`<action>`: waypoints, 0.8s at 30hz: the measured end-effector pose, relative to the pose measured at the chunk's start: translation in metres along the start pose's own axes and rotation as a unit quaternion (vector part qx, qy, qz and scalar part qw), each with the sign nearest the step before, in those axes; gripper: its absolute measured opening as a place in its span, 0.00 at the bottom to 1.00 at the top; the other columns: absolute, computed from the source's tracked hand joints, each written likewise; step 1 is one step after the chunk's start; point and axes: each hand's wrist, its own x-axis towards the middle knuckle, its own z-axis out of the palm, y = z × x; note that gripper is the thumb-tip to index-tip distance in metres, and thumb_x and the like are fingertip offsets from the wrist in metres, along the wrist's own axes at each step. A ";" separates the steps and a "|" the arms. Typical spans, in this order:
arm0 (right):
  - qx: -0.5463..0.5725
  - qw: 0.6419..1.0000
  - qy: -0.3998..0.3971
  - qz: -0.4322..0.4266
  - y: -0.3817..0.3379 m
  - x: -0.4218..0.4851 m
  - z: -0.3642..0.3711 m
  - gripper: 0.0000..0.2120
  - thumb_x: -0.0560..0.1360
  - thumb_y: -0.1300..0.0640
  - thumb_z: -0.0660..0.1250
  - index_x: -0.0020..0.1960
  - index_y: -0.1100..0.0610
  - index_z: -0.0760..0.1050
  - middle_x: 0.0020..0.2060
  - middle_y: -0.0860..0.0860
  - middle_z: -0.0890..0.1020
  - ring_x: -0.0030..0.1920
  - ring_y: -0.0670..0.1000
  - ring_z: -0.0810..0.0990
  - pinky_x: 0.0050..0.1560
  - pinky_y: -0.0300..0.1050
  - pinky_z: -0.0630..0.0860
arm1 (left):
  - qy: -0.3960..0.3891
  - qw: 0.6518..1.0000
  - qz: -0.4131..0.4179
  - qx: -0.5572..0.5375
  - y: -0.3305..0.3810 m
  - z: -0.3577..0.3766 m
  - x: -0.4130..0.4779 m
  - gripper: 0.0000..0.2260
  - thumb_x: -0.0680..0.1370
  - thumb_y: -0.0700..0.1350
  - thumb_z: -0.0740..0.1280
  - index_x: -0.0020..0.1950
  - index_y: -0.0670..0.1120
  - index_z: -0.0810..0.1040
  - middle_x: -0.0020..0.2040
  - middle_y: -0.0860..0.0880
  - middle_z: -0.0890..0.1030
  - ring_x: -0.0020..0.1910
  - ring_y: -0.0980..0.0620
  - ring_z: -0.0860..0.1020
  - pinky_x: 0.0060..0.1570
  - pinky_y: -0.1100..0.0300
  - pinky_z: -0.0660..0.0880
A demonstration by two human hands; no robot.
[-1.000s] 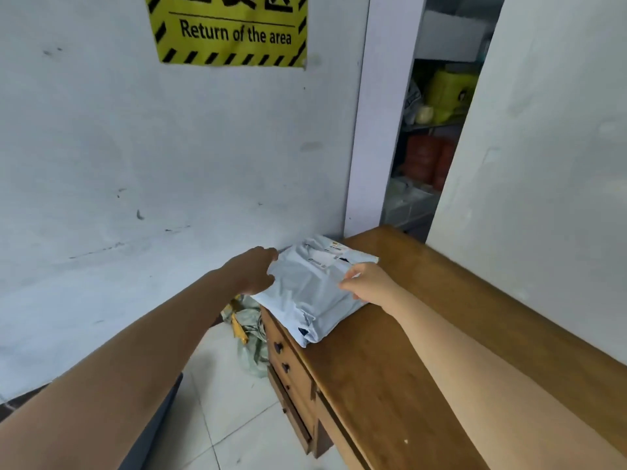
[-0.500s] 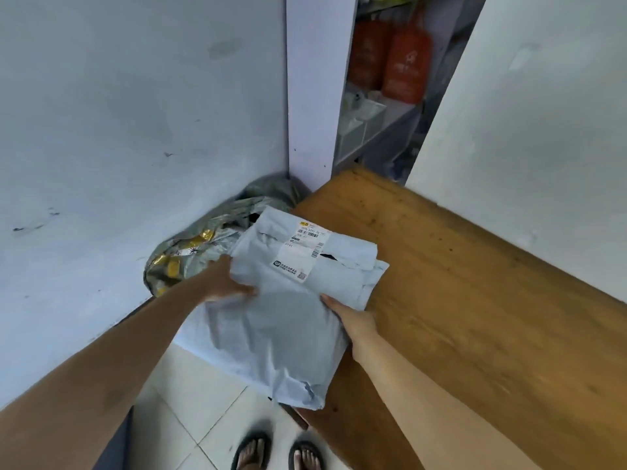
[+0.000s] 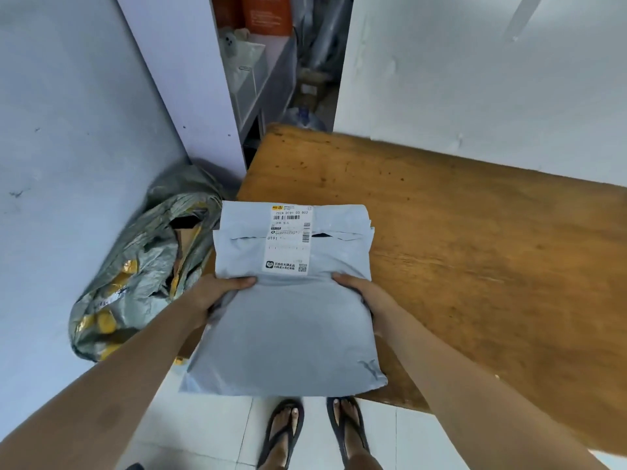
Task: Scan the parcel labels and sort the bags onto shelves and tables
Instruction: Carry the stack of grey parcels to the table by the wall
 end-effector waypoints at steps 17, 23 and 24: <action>0.148 0.932 0.161 -0.291 -0.095 -0.226 -0.194 0.15 0.69 0.53 0.75 0.53 0.58 0.83 0.44 0.55 0.86 0.42 0.53 0.85 0.44 0.45 0.80 | -0.185 0.927 0.307 0.111 0.183 0.290 -0.105 0.17 0.65 0.37 0.77 0.53 0.39 0.82 0.48 0.42 0.85 0.46 0.44 0.83 0.48 0.56 0.80; 0.166 0.856 0.270 -0.408 -0.058 -0.383 -0.371 0.28 0.58 0.50 0.79 0.56 0.60 0.82 0.50 0.59 0.85 0.47 0.57 0.84 0.50 0.49 0.80 | -0.334 0.850 0.387 0.124 0.163 0.509 -0.209 0.10 0.66 0.35 0.76 0.45 0.44 0.82 0.35 0.52 0.86 0.33 0.55 0.84 0.32 0.66 0.78; 0.168 0.845 0.285 -0.421 -0.047 -0.410 -0.400 0.31 0.56 0.50 0.80 0.57 0.60 0.82 0.50 0.59 0.85 0.48 0.57 0.84 0.52 0.49 0.80 | -0.357 0.838 0.394 0.125 0.154 0.545 -0.227 0.11 0.66 0.35 0.76 0.45 0.44 0.82 0.35 0.52 0.85 0.33 0.55 0.84 0.32 0.67 0.78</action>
